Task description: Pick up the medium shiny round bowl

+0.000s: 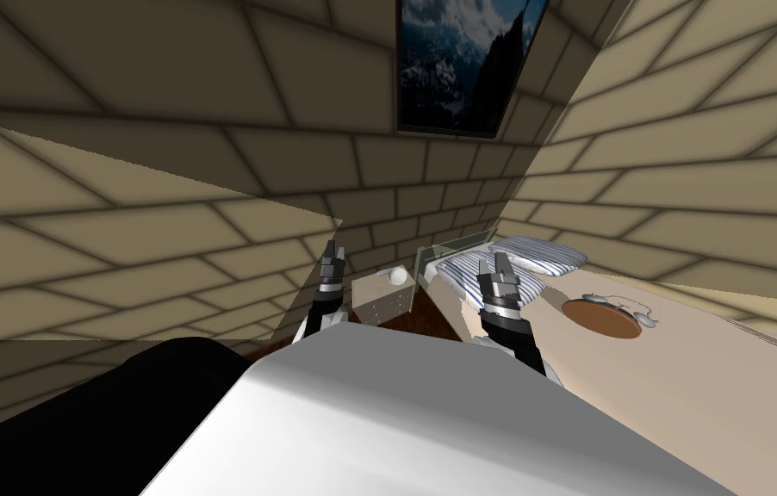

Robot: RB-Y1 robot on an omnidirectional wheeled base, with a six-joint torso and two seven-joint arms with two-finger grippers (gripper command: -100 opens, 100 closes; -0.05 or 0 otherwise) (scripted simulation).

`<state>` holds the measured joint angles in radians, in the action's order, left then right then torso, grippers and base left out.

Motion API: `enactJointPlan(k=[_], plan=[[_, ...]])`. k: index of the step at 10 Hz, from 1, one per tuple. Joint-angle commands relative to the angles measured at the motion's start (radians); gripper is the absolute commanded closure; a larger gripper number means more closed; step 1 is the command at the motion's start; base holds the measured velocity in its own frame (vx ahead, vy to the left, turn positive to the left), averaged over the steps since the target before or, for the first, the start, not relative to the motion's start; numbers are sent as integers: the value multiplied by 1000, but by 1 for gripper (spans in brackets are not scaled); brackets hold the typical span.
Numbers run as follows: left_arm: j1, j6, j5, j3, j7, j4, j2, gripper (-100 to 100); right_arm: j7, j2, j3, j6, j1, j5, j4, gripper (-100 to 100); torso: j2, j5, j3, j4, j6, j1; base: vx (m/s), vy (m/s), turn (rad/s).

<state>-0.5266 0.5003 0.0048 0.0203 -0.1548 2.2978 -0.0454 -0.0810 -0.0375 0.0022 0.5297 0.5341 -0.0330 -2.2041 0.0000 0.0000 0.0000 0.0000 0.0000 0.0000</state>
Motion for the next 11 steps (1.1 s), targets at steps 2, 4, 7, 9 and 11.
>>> enactJointPlan(k=[2, 4, 7, 9, 11], plan=[[24, -56, -5, 3, -9, -31, -39, -100, 0, 0, 0, 0, 0, 0, 0, 0, -1, 0, 0, 0, 0, 0, 12, -3, -10], [49, -112, -11, 6, -17, -61, -58, -100, 0, 0, 0, 0, 0, 0, 0, 0, -1, 0, -1, 0, 0, 0, 20, -1, -13], [81, -185, -19, 11, -28, -98, -72, -100, 0, 0, 0, 0, 0, 0, 0, 0, -1, 0, -1, 0, 0, 0, 14, 3, -15], [99, -225, -24, 14, -33, -118, -77, -100, 0, 0, 0, 0, 0, 0, 0, 0, -2, 0, -1, 0, 0, 0, 19, 0, -20], [119, -268, -28, 18, -40, -140, -82, -100, 0, 0, 0, 0, 0, 0, 0, 0, -1, 0, -1, 0, 0, 0, 14, -1, -16]])
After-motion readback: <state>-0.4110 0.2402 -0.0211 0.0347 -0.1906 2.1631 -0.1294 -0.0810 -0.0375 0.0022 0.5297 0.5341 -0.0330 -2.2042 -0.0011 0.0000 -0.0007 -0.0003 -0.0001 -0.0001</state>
